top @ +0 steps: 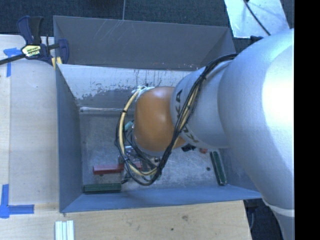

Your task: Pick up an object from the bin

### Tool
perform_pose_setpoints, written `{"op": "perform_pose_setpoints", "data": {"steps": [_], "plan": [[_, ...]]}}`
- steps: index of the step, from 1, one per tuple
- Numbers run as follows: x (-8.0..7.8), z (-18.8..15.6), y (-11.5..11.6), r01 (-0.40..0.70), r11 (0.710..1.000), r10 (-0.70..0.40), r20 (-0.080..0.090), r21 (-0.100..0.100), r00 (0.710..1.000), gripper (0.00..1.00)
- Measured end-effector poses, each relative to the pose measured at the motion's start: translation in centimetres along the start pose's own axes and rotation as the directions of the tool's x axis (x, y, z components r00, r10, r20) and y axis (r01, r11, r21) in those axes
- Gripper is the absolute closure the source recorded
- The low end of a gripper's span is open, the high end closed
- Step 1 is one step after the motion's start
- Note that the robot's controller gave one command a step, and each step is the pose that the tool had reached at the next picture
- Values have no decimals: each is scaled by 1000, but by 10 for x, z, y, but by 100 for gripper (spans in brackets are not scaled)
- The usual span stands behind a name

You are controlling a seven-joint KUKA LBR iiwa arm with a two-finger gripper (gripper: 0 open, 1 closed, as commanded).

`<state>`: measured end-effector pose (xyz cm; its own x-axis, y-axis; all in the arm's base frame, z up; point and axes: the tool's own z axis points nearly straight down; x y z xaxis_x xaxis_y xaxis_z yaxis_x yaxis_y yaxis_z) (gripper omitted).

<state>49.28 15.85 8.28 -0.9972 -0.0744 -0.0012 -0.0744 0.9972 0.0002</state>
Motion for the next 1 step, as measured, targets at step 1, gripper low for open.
{"op": "perform_pose_setpoints", "data": {"steps": [1], "plan": [[-3, -150, 36, 84, 996, -84, 10, -3, 996, 100]]}}
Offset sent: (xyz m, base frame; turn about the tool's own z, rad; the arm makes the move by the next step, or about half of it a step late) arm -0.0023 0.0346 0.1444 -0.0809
